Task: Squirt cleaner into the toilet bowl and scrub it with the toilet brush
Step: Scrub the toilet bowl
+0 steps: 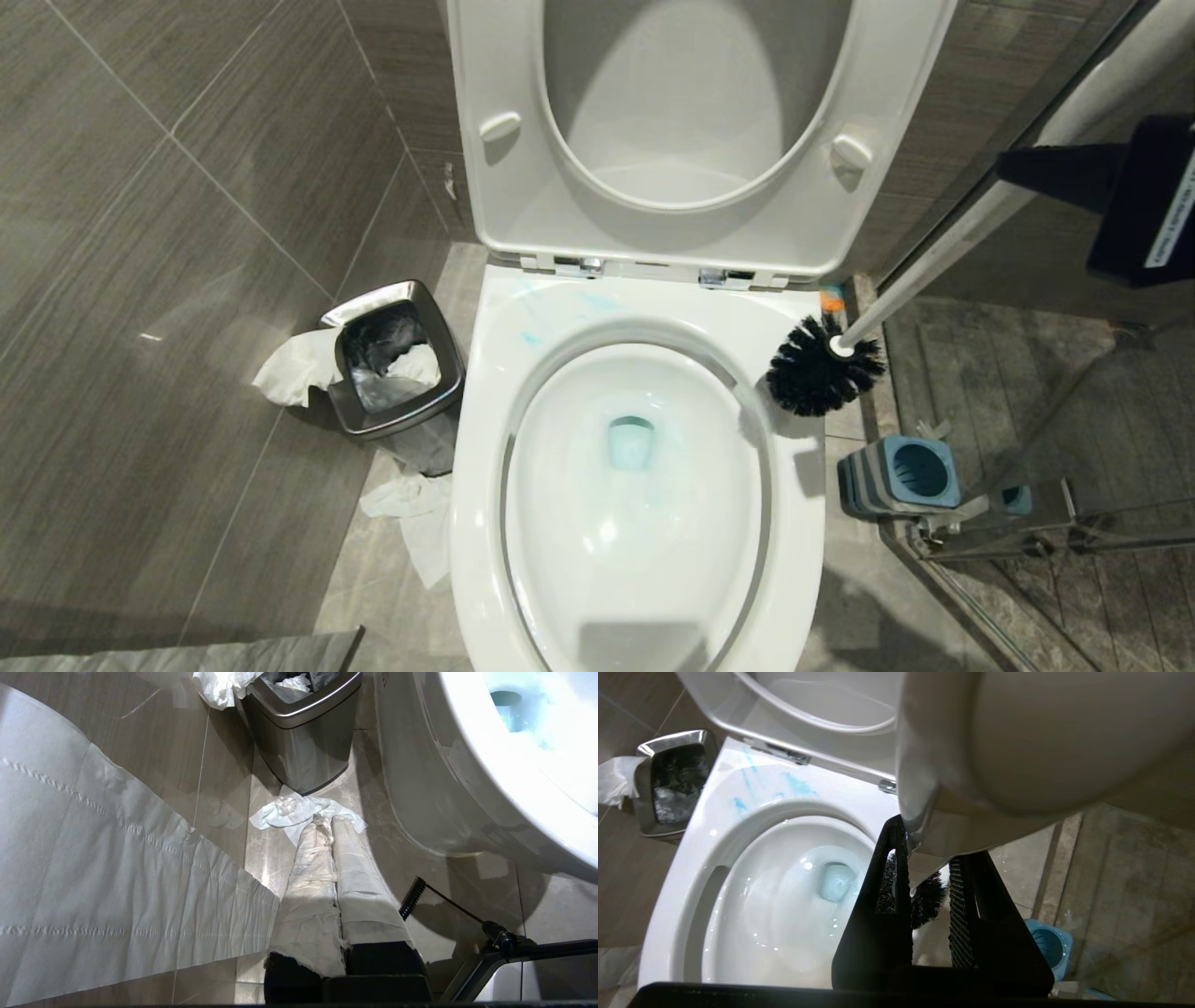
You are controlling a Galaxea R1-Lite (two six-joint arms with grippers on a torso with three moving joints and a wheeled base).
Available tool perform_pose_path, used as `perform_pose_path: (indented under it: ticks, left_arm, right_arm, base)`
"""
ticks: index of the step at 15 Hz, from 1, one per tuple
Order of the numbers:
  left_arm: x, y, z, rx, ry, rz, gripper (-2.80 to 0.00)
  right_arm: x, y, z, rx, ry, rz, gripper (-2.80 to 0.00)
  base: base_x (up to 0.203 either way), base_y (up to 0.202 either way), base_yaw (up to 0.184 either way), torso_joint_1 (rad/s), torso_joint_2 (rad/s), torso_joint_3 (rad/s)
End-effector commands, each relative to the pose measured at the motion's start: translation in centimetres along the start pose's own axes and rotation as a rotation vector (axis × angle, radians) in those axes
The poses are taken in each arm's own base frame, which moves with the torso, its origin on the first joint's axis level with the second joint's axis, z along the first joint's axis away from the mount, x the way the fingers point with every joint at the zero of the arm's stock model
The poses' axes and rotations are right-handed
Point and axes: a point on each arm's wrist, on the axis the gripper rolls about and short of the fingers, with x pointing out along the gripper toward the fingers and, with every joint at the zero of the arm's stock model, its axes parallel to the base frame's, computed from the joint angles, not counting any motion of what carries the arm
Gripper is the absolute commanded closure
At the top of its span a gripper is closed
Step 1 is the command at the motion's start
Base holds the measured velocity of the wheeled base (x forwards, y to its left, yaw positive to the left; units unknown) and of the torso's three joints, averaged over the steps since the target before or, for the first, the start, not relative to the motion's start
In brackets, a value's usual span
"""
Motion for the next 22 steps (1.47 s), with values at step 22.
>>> perform_pose_path:
  ticks: [22]
  left_arm:
    - [0.0,0.0,0.0,-0.004,0.002,0.004,0.00]
  right_arm:
    - [7.2,13.8,-3.8,-0.071,0.064,0.158,0.00]
  base:
    - [0.000,0.000,0.000,0.000,0.00,0.000]
